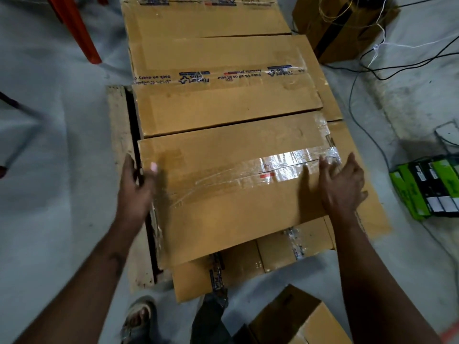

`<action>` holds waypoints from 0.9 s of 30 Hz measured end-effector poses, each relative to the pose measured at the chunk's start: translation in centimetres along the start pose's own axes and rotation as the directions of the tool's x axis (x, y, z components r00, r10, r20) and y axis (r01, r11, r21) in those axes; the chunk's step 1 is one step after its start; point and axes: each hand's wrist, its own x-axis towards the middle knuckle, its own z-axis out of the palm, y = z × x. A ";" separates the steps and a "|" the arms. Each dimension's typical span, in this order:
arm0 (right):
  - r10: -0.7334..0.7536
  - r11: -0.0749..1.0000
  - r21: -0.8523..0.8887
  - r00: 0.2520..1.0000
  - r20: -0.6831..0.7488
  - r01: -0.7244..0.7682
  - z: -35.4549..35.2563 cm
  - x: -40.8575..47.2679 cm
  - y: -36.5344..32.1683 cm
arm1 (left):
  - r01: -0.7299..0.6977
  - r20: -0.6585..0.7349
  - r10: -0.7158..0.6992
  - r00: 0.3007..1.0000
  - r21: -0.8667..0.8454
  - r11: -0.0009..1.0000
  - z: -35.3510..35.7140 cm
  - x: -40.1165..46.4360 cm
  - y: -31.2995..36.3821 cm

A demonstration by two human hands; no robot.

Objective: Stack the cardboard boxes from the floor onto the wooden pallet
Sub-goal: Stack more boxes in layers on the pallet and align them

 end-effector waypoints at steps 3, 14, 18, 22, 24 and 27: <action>-0.125 0.987 0.114 0.987 0.104 0.113 0.3 4.0 -2.5 | 0.054 0.021 -0.051 0.998 -0.170 0.984 0.1 5.2 1.3; -0.148 0.897 0.441 0.944 0.296 0.003 1.8 14.8 -9.4 | 0.109 0.077 -0.091 0.993 -0.269 0.957 3.5 6.9 3.1; -0.125 0.897 0.443 0.955 0.270 -0.008 2.4 15.1 -8.9 | 0.118 0.011 -0.118 0.993 -0.221 0.968 3.8 7.3 2.8; -0.047 0.859 0.506 0.972 0.228 -0.077 4.5 18.3 -7.2 | 0.111 0.002 -0.112 0.994 -0.171 0.979 3.5 7.8 2.6; -0.030 0.875 0.478 0.980 0.197 -0.069 5.2 18.4 -7.2 | 0.105 -0.025 -0.108 0.994 -0.105 0.989 3.8 7.9 2.2; -0.075 0.977 0.209 0.986 0.146 0.044 4.5 15.8 -8.7 | 0.088 -0.150 -0.080 0.985 0.046 0.995 4.8 7.5 2.3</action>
